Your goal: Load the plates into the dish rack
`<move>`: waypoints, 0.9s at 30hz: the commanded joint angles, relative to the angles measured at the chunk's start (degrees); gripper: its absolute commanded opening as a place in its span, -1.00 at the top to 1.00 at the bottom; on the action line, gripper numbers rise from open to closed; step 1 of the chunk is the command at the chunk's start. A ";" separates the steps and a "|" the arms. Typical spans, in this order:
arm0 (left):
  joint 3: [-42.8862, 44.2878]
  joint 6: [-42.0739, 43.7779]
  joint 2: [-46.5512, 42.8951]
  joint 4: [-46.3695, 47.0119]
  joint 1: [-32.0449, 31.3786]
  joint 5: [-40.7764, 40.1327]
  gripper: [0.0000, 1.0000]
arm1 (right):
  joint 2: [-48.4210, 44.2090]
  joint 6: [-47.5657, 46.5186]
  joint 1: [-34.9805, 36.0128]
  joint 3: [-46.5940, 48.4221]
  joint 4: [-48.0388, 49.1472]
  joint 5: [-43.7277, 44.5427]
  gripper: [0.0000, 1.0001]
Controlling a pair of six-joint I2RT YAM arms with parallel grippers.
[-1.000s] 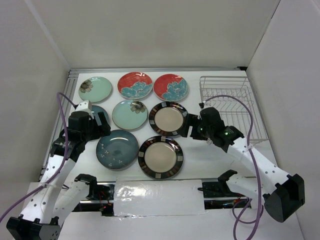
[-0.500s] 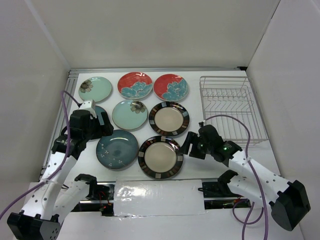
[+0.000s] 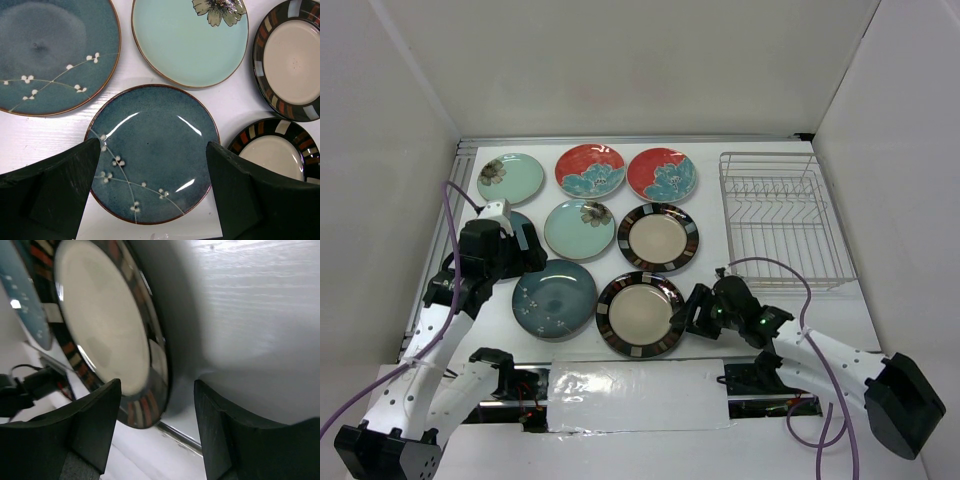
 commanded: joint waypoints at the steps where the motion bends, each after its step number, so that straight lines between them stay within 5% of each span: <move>1: 0.36 0.82 -0.72 1.47 0.00 0.05 -0.99 | -1.27 4.10 0.60 -3.22 11.04 -0.13 -0.34; 17: 0.36 0.82 -0.72 1.47 0.00 0.58 -0.99 | 8.20 5.08 0.60 -11.05 27.75 -0.13 -0.23; 20: 0.36 0.82 -0.72 1.47 0.00 0.58 -0.99 | 9.53 3.68 0.60 -11.05 27.76 0.39 -0.06; 27: 0.36 0.82 -0.72 1.47 0.00 0.58 -0.99 | 5.67 -0.10 0.07 -8.94 19.95 1.62 0.80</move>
